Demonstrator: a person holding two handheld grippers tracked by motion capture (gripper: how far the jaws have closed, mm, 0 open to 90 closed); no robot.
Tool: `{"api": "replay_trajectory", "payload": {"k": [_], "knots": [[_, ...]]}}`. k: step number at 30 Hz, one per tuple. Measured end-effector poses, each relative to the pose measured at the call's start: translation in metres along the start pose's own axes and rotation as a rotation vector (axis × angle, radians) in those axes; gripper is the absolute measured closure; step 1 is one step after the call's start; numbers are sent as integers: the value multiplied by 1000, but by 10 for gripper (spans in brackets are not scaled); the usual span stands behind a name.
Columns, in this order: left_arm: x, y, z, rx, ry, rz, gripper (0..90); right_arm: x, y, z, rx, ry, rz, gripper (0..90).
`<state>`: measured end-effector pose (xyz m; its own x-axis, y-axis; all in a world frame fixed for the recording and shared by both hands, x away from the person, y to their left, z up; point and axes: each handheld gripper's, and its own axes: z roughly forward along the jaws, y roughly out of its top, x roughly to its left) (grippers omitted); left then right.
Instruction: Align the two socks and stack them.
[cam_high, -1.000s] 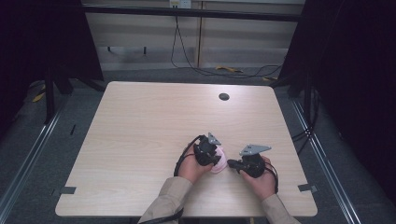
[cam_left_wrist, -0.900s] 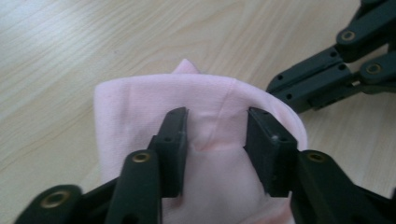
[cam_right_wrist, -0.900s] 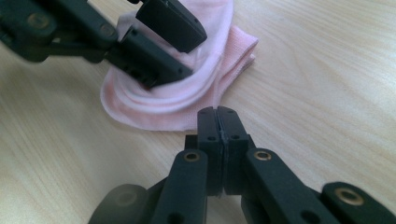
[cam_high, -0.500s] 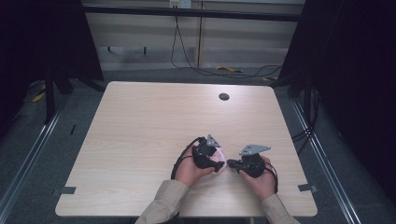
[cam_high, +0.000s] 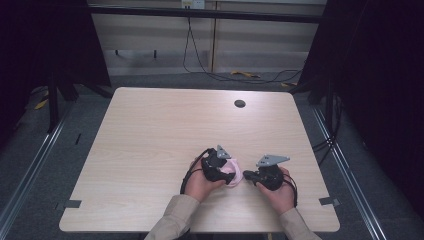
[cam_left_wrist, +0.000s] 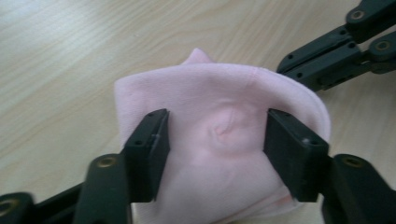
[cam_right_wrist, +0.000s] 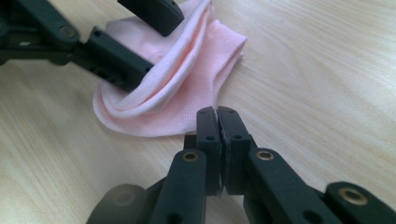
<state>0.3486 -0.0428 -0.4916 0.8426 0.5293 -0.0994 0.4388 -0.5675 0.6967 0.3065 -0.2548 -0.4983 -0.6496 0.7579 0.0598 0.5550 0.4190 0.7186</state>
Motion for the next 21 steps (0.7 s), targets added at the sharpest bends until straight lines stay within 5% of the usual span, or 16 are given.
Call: {"api": "replay_trajectory", "payload": {"k": [11,17,21], "knots": [[-7,-5,-17,-14,-31,-12,349,1,0,1,-9,-28,-8,772],[7,-4,-36,-79,24,-44,366,-2,-1,-8,-41,-32,23,691],[23,-13,-40,-62,66,-89,377,-1,-2,-10,-53,2,17,624]]}}
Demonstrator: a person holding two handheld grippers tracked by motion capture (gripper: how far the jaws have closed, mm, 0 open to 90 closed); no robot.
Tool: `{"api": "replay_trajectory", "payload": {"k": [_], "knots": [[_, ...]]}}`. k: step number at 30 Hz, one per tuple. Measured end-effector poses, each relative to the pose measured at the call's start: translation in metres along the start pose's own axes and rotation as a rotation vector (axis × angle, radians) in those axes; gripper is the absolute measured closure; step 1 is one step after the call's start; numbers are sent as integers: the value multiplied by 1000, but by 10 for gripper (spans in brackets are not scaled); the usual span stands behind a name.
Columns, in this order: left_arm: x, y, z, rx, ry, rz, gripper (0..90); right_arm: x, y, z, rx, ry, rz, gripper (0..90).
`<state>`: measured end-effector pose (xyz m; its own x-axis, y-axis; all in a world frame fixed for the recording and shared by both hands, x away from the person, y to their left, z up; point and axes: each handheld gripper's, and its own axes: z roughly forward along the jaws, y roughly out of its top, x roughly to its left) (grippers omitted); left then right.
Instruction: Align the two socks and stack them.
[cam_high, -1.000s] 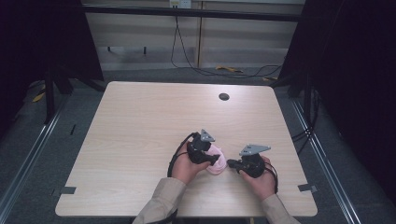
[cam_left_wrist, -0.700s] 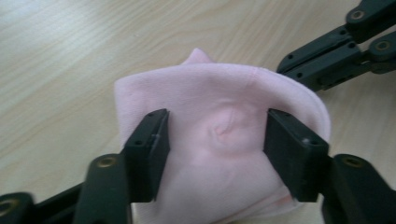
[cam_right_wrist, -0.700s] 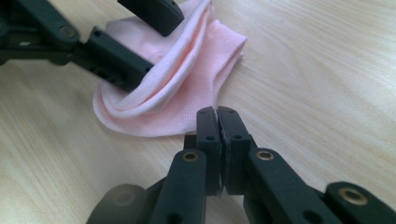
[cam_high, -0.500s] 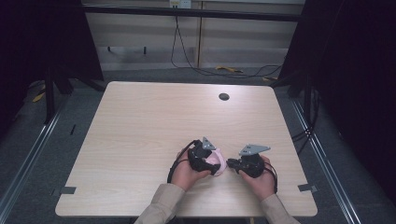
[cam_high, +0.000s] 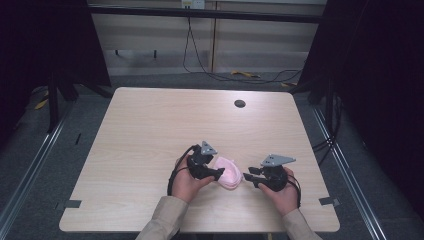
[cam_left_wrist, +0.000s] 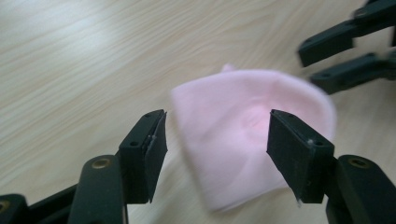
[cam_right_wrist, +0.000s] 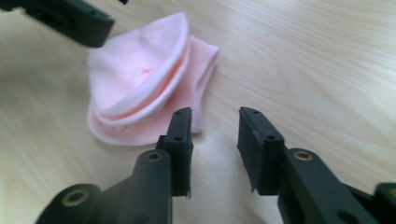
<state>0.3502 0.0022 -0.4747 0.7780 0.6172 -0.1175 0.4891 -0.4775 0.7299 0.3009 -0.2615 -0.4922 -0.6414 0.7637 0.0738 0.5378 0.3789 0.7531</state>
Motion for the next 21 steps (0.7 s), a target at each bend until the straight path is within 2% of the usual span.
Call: {"api": "replay_trajectory", "payload": {"k": [2,4,7,12,18,21], "knots": [[6,-4,0,19,21,-6,377,2,0,3,15,0,-9,595],[6,-8,2,36,5,-19,378,3,2,10,34,-13,-23,558],[4,-11,3,54,-6,5,378,4,4,14,39,-34,-38,529],[-2,-17,3,63,-24,20,377,4,7,20,44,-66,-59,506],[-5,-23,1,66,-40,20,373,-1,8,23,33,-79,-46,471],[-5,-26,-1,75,-43,37,353,-3,7,23,29,-79,-48,441]]}}
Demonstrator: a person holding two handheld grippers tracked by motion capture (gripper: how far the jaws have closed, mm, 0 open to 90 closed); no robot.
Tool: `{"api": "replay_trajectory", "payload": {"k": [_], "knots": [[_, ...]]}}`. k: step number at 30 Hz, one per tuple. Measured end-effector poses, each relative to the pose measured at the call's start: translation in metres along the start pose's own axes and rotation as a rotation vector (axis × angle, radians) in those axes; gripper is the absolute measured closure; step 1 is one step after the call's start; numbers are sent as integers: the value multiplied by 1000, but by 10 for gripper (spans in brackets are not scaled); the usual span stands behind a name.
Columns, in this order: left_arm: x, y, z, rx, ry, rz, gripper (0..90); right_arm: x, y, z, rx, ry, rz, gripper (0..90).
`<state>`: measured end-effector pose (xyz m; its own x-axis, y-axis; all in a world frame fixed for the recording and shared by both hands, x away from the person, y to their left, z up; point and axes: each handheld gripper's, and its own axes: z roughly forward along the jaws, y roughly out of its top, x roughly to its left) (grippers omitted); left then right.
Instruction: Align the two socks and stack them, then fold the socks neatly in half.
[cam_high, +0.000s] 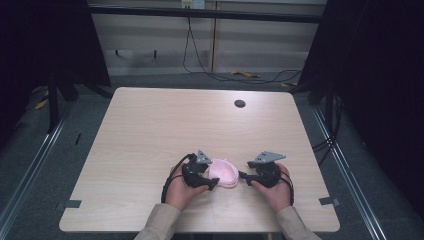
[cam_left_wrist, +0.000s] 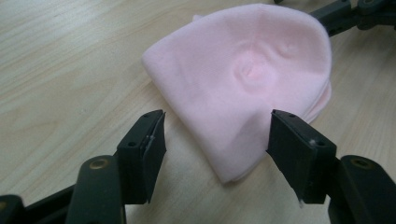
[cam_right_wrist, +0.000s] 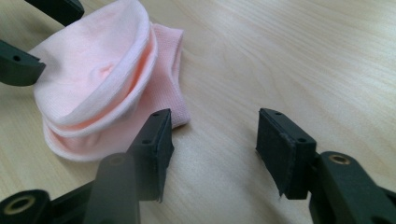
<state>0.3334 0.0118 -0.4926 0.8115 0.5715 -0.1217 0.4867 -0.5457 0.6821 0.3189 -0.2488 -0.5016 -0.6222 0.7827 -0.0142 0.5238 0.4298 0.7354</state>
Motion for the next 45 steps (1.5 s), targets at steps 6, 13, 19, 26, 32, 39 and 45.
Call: {"api": "replay_trajectory", "payload": {"k": [6,13,19,26,32,39,45], "knots": [[7,-5,-8,-15,-26,-25,267,-2,0,-1,-25,21,13,393],[13,-12,-15,-35,-39,-34,233,-2,1,-2,-34,33,20,374],[18,-15,-24,-41,-34,-29,220,-2,0,-3,-34,43,20,359],[22,-19,-29,-53,-35,-35,215,-2,-1,-5,-28,44,19,336],[26,-24,-33,-51,-34,-38,213,-2,-2,-6,-20,53,26,325],[32,-35,-42,-44,-25,-36,213,-1,-4,-8,-16,64,38,322],[41,-46,-51,-55,-18,-54,213,-2,-6,-12,-18,60,41,318]]}}
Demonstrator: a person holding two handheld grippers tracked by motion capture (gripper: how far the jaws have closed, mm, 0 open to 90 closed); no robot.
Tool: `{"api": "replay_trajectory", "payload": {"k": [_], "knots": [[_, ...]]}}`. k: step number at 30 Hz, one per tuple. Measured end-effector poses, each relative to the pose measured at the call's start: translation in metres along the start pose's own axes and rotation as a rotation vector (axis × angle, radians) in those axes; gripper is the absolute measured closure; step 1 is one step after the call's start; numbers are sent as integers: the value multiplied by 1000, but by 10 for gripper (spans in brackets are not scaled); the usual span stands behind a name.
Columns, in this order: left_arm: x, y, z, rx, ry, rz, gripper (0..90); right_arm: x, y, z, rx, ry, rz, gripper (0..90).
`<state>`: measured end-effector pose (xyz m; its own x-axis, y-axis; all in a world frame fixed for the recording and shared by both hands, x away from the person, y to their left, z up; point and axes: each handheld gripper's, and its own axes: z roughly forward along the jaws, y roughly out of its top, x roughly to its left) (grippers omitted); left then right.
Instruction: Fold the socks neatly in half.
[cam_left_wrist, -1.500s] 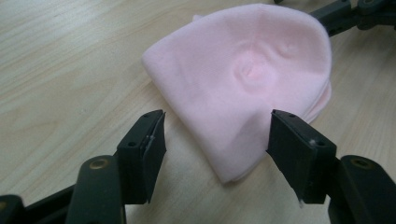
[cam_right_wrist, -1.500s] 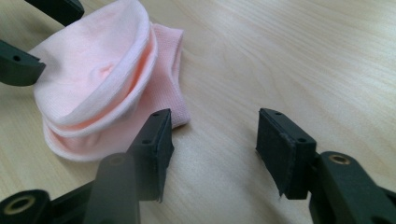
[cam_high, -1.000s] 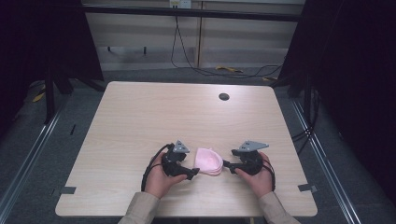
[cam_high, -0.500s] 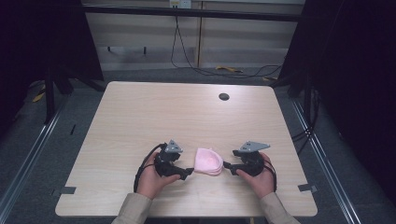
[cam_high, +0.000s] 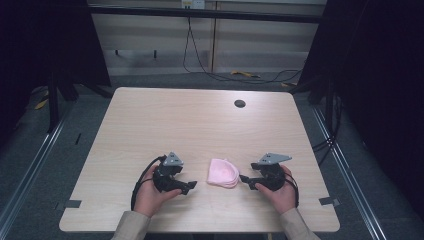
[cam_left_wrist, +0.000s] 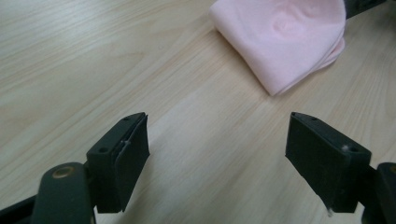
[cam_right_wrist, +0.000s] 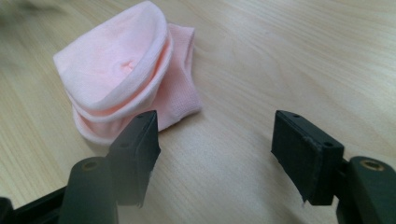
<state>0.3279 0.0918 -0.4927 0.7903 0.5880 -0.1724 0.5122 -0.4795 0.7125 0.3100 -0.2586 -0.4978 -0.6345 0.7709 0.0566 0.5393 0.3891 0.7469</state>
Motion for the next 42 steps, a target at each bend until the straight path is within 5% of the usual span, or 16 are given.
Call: {"api": "replay_trajectory", "payload": {"k": [11,24,42], "knots": [[12,-9,-12,-37,11,-16,194,-2,-4,-9,-4,23,26,270],[26,-21,-27,-75,14,-23,171,1,-8,-15,20,63,-17,214],[41,-38,-43,-33,74,4,167,-5,-17,-22,51,90,-19,199]]}}
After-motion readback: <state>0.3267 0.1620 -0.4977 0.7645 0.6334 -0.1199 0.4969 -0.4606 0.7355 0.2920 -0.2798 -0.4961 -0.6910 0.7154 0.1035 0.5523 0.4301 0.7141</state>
